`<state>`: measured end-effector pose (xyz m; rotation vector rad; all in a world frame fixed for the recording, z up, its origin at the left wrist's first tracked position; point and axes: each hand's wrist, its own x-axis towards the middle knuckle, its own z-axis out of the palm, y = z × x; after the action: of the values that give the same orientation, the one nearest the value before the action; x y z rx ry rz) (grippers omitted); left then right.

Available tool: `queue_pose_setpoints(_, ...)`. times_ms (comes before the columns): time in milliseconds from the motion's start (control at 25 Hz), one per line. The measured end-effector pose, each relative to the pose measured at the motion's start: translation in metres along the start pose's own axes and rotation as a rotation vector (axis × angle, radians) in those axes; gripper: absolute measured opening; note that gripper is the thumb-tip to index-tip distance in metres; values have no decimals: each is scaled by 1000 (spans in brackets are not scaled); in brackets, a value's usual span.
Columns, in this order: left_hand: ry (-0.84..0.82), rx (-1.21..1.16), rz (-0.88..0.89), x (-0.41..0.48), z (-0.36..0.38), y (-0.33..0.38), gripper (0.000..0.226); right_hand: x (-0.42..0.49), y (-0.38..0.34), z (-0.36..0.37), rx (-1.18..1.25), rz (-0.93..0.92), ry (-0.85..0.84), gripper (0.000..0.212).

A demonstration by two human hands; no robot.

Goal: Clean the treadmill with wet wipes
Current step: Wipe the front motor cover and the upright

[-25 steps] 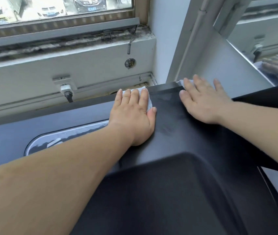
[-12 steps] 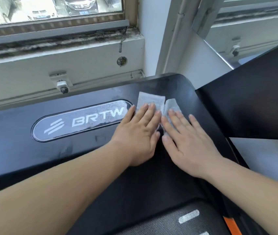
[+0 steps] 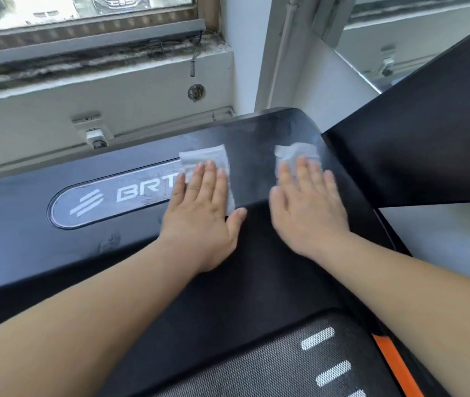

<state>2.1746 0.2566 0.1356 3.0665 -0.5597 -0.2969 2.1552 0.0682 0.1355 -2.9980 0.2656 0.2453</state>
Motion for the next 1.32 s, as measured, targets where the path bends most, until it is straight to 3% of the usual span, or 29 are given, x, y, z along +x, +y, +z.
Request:
queue_pose_setpoints(120,-27,-9,44,16,-2,2,75,3,-25,3,-20,-192,-11,62)
queue_pose_setpoints(240,-20,-2,64,14,1,1,76,-15,8,4,-68,-247,-2,62)
queue_pose_setpoints(320,21,3,82,-1,4,14,77,-36,39,6,-86,-211,33,64)
queue_pose_setpoints(480,35,61,302,-38,35,82,83,-76,85,15,-46,-58,77,67)
queue_pose_setpoints(600,-2,44,231,-44,56,113,88,-109,104,30,-33,5,70,68)
queue_pose_setpoints(800,-21,-4,412,-96,82,129,85,-154,100,56,-25,73,133,72)
queue_pose_setpoints(920,9,3,493,-124,95,105,81,-159,90,64,-98,17,155,83)
queue_pose_setpoints(1160,142,81,127,-107,75,3,81,-98,70,42,-343,-288,131,89)
queue_pose_setpoints(1320,109,-4,104,-129,85,26,84,-82,12,54,-186,-269,135,87)
